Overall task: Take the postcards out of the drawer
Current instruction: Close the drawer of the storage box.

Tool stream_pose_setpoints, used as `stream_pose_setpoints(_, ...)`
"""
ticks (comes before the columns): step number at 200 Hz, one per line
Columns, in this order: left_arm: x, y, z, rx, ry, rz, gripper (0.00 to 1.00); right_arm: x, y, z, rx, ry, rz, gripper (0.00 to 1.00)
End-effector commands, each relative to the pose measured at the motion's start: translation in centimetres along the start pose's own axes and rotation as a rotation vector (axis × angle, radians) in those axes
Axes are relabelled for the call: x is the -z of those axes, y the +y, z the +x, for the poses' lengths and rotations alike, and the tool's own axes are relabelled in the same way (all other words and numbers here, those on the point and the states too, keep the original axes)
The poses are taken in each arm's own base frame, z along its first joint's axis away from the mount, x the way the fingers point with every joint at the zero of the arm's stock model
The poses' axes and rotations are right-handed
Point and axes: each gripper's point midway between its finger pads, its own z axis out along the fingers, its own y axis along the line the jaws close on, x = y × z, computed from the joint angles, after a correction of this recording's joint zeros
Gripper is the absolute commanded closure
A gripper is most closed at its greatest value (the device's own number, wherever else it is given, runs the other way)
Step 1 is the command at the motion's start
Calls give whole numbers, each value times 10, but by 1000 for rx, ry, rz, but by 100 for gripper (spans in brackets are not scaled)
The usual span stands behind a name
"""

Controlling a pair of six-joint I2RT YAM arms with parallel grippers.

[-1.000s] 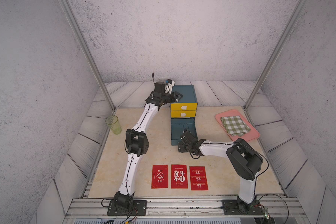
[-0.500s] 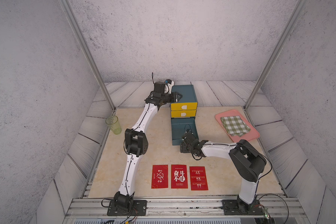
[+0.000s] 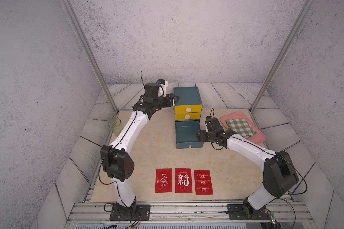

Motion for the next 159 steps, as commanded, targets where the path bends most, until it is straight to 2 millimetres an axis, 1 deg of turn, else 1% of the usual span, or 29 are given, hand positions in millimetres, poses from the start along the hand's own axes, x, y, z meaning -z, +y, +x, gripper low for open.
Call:
stream_pose_setpoints(1,-30,58,89,119,161,-131,47,-18,2,18,73,142,-28,21)
stream_pose_setpoints(19,-39,69,135,151,266,-151,48,-35,0,18,81,172,-28,22)
stream_pose_setpoints(33,-50,75,165,168,337,-161,48,-48,-4,20,79,190,-14,22)
stream_pose_setpoints(48,-61,82,190,205,411,-162,50,-60,-10,22,71,210,3,23)
stream_pose_setpoints(60,-68,86,201,217,440,-163,51,-68,-12,25,64,211,7,24)
stream_pose_setpoints(86,-76,94,210,199,454,-196,52,-82,-12,30,53,230,2,29)
stream_pose_setpoints(103,-82,98,214,195,468,-206,55,-90,-13,34,51,241,4,33)
stream_pose_setpoints(129,-89,103,220,192,491,-217,63,-102,-13,39,50,259,0,45)
stream_pose_setpoints(145,-93,99,218,181,479,-206,66,-108,-12,43,48,266,-6,52)
stream_pose_setpoints(159,-94,94,213,163,456,-199,67,-110,-10,43,46,261,-23,60)
